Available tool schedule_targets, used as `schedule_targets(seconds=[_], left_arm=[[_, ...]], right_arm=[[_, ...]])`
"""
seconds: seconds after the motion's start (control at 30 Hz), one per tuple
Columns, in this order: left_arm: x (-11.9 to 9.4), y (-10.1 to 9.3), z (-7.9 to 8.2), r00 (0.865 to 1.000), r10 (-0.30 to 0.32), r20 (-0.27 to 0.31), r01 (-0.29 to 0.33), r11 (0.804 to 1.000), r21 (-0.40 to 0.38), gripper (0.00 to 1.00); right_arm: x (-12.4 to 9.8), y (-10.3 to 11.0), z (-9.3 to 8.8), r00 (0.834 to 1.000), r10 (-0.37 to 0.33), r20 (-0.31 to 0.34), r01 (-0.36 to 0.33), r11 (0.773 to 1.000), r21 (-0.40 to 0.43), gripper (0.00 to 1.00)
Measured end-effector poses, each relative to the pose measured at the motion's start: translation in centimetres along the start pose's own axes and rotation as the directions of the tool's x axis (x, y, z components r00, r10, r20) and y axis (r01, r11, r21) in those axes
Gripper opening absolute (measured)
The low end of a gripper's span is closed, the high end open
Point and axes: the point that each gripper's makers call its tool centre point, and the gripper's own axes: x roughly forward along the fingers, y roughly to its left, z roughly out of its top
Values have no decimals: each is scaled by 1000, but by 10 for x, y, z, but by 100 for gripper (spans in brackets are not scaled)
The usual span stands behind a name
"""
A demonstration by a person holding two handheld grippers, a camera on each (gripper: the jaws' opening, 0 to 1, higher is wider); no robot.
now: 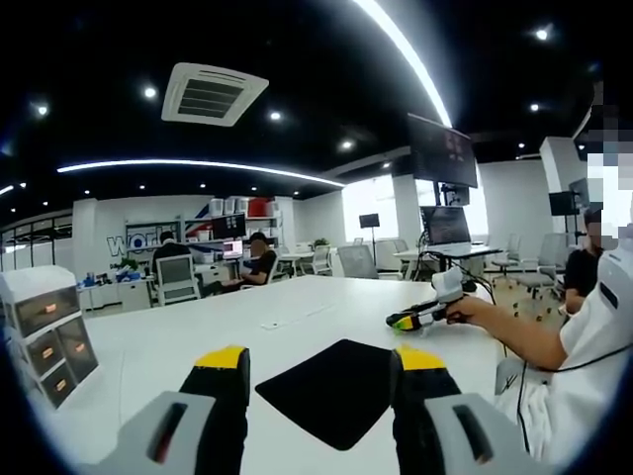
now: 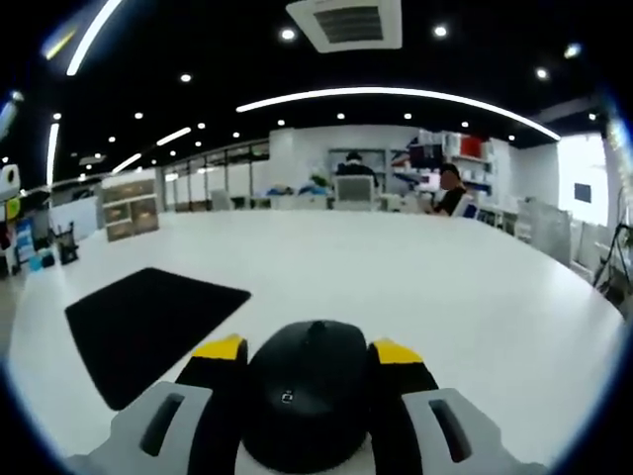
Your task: Arrange the mouse and mouse pad neatly on the desk surface
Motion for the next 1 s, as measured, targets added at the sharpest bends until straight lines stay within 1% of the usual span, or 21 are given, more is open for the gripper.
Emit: schedule_targets(seconds=[0.1, 0.2, 0.33, 0.43, 0.53, 0.6, 0.7, 0.77, 0.93, 1.0], left_arm=[[0, 0, -1, 1000, 0, -3, 0, 1000, 1, 57], [0, 0, 0, 1000, -2, 1, 2, 1000, 0, 57], [-2, 1, 1, 1000, 3, 1, -3, 1000, 1, 57], [-5, 2, 5, 1000, 3, 16, -3, 1000, -3, 57], [-5, 2, 3, 1000, 3, 12, -3, 1000, -3, 57], [-4, 2, 3, 1000, 0, 13, 0, 1000, -6, 57], [-4, 1, 3, 1000, -3, 13, 3, 1000, -5, 57], [-4, 0, 3, 1000, -4, 12, 4, 1000, -3, 57], [-4, 1, 2, 1000, -1, 10, 1, 1000, -3, 57], [-4, 1, 2, 1000, -2, 10, 2, 1000, -4, 57]], right_arm=[[0, 1, 1, 1000, 3, 0, -3, 1000, 6, 46], [1, 12, 7, 999, 41, 13, -41, 999, 19, 46], [2, 23, 15, 997, 73, 32, -73, 997, 29, 46], [3, 28, 17, 996, 86, 38, -88, 996, 36, 46], [5, 31, 18, 995, 89, 36, -90, 995, 43, 46], [6, 36, 21, 995, 92, 29, -93, 995, 25, 46], [8, 46, 27, 994, 107, 27, -107, 994, 4, 46], [12, 57, 31, 991, 133, 27, -133, 991, -2, 46], [24, 81, 28, 983, 183, 6, -183, 983, -2, 46], [30, 93, 24, 979, 202, -9, -202, 979, -20, 46]])
